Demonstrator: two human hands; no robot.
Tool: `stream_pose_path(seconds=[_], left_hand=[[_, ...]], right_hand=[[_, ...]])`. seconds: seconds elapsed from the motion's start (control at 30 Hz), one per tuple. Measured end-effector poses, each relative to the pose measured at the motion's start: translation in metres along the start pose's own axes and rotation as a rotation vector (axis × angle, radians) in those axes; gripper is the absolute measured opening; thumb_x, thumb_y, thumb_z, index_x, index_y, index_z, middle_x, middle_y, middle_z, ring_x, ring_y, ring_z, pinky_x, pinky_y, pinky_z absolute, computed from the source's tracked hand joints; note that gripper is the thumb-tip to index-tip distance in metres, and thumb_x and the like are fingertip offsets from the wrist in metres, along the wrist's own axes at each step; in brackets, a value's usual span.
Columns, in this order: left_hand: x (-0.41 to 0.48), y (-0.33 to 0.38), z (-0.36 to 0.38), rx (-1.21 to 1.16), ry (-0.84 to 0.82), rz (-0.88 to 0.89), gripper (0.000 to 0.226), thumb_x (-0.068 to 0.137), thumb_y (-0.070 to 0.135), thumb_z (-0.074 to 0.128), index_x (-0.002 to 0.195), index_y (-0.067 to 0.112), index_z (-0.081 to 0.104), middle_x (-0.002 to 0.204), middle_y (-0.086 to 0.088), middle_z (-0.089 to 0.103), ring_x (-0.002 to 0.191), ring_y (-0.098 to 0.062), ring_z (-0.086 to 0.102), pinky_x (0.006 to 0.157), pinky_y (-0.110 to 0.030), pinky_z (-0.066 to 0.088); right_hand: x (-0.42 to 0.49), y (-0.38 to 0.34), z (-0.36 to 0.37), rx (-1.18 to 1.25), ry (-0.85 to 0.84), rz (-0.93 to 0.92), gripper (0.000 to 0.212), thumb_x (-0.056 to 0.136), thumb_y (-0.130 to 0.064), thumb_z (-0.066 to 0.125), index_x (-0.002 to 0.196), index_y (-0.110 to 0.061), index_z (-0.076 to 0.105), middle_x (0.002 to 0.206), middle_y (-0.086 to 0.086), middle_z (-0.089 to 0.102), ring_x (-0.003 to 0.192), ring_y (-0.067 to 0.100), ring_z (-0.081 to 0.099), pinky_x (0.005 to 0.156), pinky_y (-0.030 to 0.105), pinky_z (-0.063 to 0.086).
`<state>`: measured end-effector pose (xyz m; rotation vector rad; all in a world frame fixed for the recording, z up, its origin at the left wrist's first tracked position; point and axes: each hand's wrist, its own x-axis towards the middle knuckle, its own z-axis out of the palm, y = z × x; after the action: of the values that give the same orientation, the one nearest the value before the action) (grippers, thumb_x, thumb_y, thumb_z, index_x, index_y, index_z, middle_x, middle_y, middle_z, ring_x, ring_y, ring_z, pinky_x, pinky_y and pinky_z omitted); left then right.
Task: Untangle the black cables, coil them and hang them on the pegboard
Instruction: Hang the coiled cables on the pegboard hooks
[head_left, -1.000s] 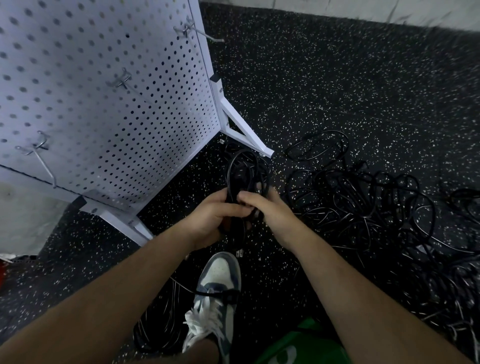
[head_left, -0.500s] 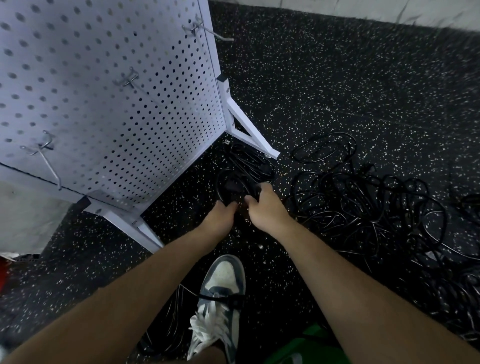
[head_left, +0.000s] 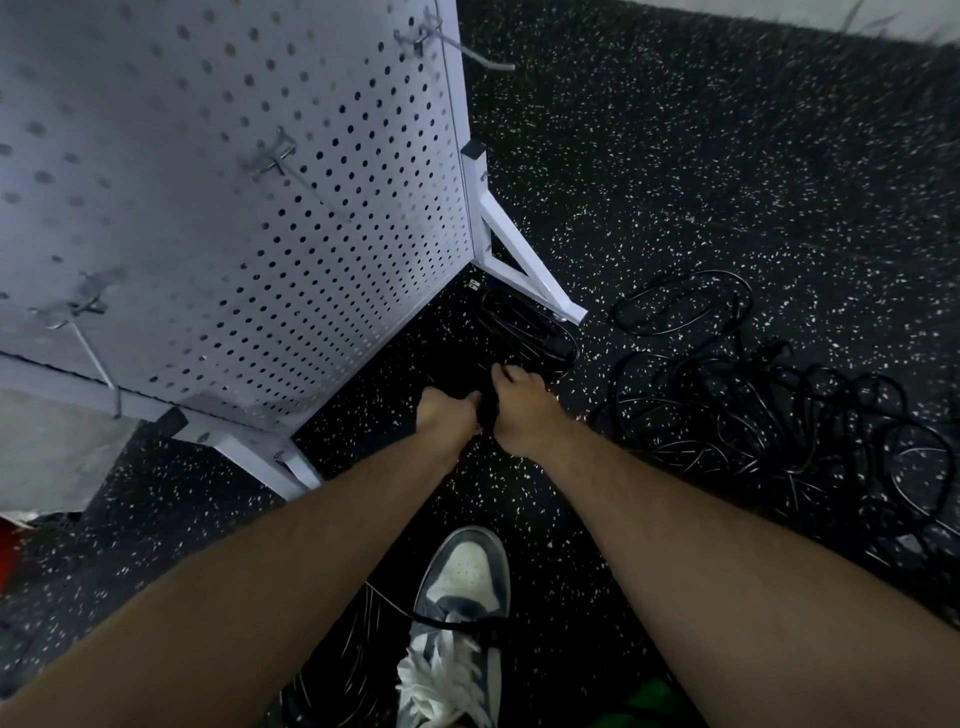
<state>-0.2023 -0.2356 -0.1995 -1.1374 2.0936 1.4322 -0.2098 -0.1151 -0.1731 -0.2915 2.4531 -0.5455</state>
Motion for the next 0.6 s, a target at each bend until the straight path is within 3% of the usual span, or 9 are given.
stream_pose_path(seconds=[0.1,0.17,0.23,0.3,0.4,0.5,0.6], left_hand=[[-0.01,-0.007,-0.007,0.372,0.035,0.08,0.054,0.099,0.036,0.061,0.139,0.0,0.05,0.139,-0.02,0.05,0.116,-0.032,0.06,0.096,-0.033,0.051],[-0.029,-0.01,-0.014,0.422,0.039,0.179,0.054,0.102,0.033,0.057,0.144,0.002,0.043,0.145,-0.02,0.039,0.129,-0.034,0.048,0.107,-0.036,0.041],[-0.054,-0.017,-0.026,0.397,0.027,0.341,0.048,0.103,0.024,0.055,0.145,0.005,0.043,0.143,-0.016,0.04,0.132,-0.03,0.045,0.108,-0.03,0.035],[-0.082,-0.028,-0.042,0.405,-0.003,0.511,0.043,0.103,0.017,0.054,0.144,0.006,0.047,0.136,-0.008,0.045,0.128,-0.022,0.046,0.103,-0.02,0.031],[-0.115,-0.059,-0.071,0.423,0.035,0.674,0.031,0.102,0.011,0.053,0.133,0.006,0.059,0.121,0.004,0.048,0.116,-0.012,0.047,0.101,-0.02,0.035],[-0.131,-0.107,-0.104,0.443,0.25,0.715,0.023,0.099,0.011,0.059,0.121,0.006,0.061,0.12,-0.001,0.051,0.109,-0.006,0.041,0.102,-0.029,0.039],[-0.133,-0.149,-0.128,0.464,0.473,0.581,0.034,0.093,0.027,0.066,0.114,0.003,0.056,0.119,-0.015,0.051,0.111,-0.029,0.045,0.102,-0.044,0.037]], right_hand=[[-0.005,0.002,0.005,-0.101,0.134,-0.028,0.072,0.098,-0.021,0.053,0.16,-0.008,0.017,0.163,0.01,0.026,0.147,0.031,0.024,0.121,0.043,0.021],[-0.016,0.002,0.011,-0.124,0.215,-0.056,0.069,0.099,-0.022,0.053,0.159,-0.008,0.023,0.163,0.01,0.023,0.15,0.03,0.019,0.124,0.043,0.017],[-0.034,-0.001,0.02,-0.101,0.304,-0.096,0.06,0.096,-0.02,0.056,0.152,-0.007,0.037,0.157,0.011,0.034,0.147,0.031,0.026,0.122,0.045,0.025],[-0.056,-0.01,0.032,-0.059,0.338,-0.159,0.048,0.093,-0.02,0.058,0.14,-0.01,0.053,0.14,0.007,0.051,0.131,0.029,0.042,0.11,0.042,0.038],[-0.084,-0.032,0.056,-0.013,0.226,-0.226,0.024,0.094,-0.027,0.054,0.115,-0.019,0.063,0.113,-0.001,0.064,0.11,0.025,0.052,0.093,0.036,0.043],[-0.101,-0.053,0.07,-0.017,-0.029,-0.236,0.03,0.1,-0.041,0.049,0.114,-0.017,0.063,0.116,0.005,0.064,0.113,0.027,0.049,0.098,0.041,0.042],[-0.107,-0.07,0.071,-0.093,-0.197,-0.21,0.043,0.1,-0.048,0.053,0.121,-0.012,0.06,0.123,0.012,0.06,0.12,0.03,0.048,0.103,0.041,0.041]])
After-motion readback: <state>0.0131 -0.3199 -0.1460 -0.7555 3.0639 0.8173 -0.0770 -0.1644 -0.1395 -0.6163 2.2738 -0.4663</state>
